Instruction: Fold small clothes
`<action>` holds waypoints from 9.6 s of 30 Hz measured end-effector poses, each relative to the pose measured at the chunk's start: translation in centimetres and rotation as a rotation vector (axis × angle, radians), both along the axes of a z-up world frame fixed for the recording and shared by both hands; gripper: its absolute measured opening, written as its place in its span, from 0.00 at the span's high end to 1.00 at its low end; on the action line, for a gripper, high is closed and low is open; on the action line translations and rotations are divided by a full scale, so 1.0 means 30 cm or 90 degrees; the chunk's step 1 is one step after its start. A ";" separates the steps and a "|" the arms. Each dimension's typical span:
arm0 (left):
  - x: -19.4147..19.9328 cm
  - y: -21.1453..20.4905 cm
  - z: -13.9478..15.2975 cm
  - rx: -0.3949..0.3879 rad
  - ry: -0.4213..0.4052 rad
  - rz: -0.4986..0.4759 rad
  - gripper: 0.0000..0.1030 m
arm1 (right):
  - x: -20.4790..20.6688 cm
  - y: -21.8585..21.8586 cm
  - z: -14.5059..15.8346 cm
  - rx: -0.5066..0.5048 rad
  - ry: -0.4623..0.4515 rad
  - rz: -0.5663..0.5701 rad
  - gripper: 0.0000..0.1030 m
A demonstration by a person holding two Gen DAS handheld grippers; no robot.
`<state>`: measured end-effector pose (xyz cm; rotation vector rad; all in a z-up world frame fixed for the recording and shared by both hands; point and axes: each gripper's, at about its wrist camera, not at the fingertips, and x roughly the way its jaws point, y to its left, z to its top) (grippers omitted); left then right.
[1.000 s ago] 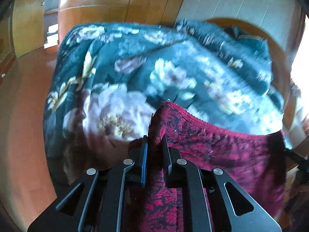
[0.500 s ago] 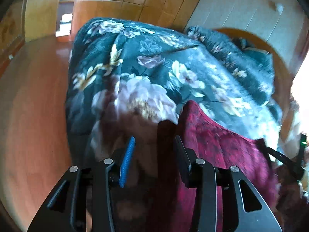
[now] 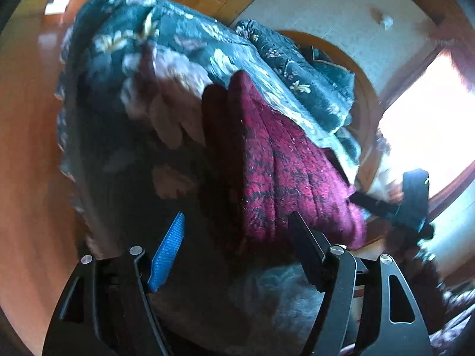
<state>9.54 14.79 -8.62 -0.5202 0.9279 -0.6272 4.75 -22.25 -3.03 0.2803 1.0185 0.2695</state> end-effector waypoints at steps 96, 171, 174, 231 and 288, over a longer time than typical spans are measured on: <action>-0.111 -0.380 0.291 0.484 -0.230 0.186 0.38 | 0.010 -0.527 -0.030 -0.001 -0.004 -0.272 0.34; 0.240 -0.667 0.025 0.354 -0.075 0.001 0.35 | 0.132 -0.154 0.226 0.271 0.034 0.027 0.62; 0.241 -0.660 0.022 0.346 -0.079 -0.004 0.35 | 0.210 -0.001 0.242 0.230 0.045 0.047 0.64; 0.339 -0.307 0.285 0.064 0.014 -0.095 0.39 | -0.017 0.505 0.122 0.058 -0.122 0.279 0.15; 0.203 -0.087 0.184 0.244 -0.049 0.107 0.59 | 0.049 0.502 0.017 -0.154 -0.129 0.208 0.22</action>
